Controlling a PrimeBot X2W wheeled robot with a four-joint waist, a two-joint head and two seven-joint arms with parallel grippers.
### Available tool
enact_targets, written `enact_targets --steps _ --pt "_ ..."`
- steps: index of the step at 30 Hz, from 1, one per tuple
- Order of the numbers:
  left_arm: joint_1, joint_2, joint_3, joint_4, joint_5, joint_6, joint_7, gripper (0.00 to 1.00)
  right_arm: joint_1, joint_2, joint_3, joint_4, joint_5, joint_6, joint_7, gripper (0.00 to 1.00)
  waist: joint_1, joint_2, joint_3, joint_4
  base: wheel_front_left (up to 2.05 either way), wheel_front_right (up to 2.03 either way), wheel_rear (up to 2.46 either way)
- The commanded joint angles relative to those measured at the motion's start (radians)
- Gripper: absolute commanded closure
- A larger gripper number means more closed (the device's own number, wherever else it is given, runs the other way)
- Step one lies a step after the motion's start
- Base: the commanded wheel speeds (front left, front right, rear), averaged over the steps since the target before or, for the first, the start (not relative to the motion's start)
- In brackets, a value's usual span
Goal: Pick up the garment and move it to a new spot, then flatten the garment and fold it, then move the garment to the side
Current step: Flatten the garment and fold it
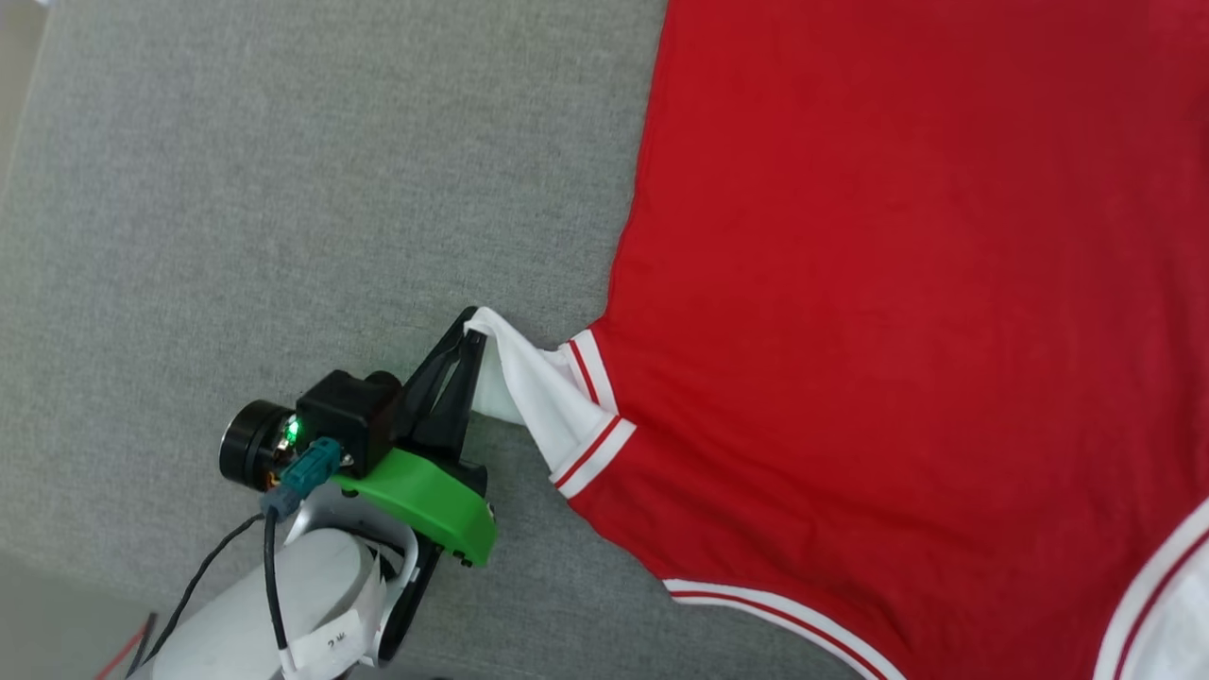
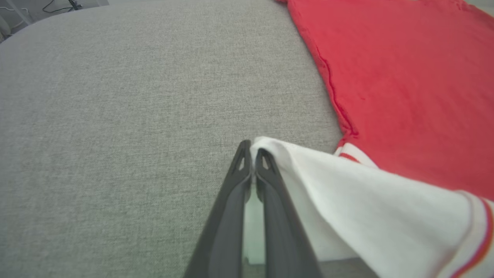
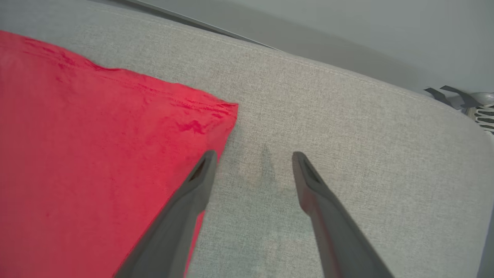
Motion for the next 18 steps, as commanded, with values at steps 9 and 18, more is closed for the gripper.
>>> enact_targets --steps 9,18 --pt "-0.043 -0.048 0.017 0.016 0.062 -0.042 -0.006 1.00 -0.022 0.039 0.042 0.123 -0.042 -0.001 0.025 0.00 -0.0001 0.0038 0.154 0.104 0.00 0.00 0.00" --pt "-0.038 -0.071 0.032 0.032 0.083 -0.063 -0.006 1.00 0.100 0.013 0.091 0.143 0.007 -0.001 0.023 1.00 -0.0001 0.0038 0.147 0.094 0.00 0.00 0.00"
